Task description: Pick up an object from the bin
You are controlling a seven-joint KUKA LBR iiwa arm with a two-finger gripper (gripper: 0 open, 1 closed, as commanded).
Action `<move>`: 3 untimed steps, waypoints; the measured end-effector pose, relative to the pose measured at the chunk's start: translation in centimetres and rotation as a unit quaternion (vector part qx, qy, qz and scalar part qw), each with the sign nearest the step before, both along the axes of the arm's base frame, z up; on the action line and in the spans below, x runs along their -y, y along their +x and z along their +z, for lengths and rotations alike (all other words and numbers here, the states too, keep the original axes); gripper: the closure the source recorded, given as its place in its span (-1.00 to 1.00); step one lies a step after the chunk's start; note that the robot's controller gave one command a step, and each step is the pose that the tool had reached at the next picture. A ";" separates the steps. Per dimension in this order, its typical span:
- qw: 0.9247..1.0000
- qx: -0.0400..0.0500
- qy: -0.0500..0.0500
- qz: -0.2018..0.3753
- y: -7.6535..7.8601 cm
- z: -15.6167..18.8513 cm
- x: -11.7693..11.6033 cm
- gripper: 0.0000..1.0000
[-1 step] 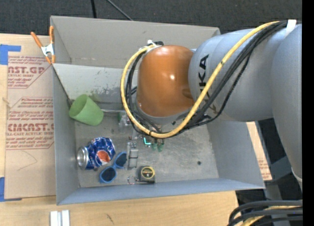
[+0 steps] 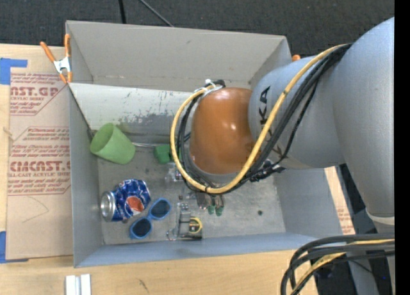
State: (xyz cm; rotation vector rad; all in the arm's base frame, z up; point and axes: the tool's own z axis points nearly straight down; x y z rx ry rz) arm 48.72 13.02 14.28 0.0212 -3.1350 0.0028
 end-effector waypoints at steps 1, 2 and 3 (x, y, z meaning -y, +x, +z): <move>1.000 0.005 0.003 -0.005 -0.4 -7.5 -4.2 -1.00; 1.000 0.003 0.000 -0.007 -0.4 -7.3 -3.8 1.00; 0.994 0.005 0.002 -0.105 3.7 -3.3 -8.2 1.00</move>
Offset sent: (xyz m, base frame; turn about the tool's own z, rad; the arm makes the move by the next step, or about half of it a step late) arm -0.0043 0.0390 -0.0725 0.0126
